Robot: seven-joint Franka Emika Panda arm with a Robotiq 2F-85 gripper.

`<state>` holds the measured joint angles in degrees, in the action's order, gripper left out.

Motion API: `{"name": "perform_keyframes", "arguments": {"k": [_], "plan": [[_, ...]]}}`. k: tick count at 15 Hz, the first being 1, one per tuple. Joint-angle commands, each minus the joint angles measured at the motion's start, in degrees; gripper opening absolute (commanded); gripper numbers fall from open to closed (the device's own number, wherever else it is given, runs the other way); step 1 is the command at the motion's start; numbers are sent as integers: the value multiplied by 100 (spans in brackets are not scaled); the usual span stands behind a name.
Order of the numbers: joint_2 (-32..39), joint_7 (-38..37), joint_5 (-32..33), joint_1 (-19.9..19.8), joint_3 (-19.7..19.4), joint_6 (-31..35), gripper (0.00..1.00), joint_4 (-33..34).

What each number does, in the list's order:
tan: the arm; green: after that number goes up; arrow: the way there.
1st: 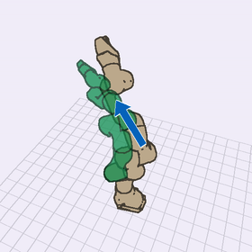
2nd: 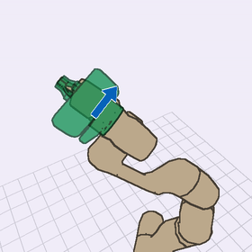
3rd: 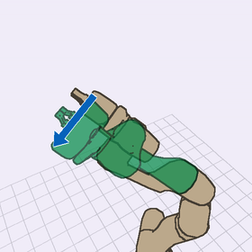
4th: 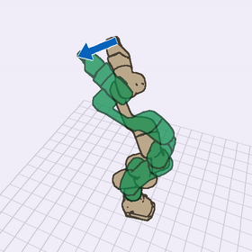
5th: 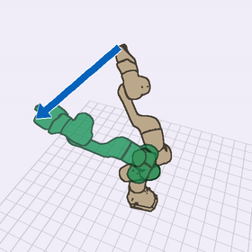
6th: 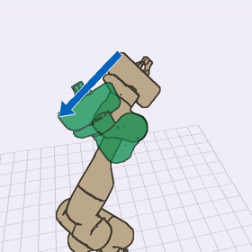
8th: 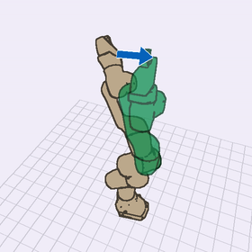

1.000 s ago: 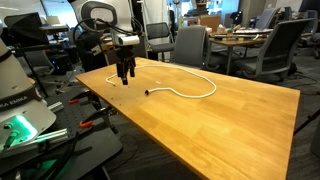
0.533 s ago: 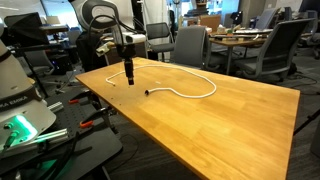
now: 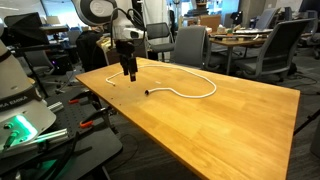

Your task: Make a knot using the object on the table

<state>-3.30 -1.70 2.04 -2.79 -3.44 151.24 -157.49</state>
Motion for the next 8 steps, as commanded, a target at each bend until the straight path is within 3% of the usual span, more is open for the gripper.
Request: {"name": "perform_keyframes", "arguments": {"k": [1,3,5,7,8], "plan": [[14,0,-3,-20,19,-12,100,4],[411,-557,1074,-246,-60,968,100,-9],[777,-666,1405,-342,-200,1728,100,141],[1121,-380,1161,-319,-285,2219,100,320],[1270,-174,747,-317,-206,2269,100,381]]}}
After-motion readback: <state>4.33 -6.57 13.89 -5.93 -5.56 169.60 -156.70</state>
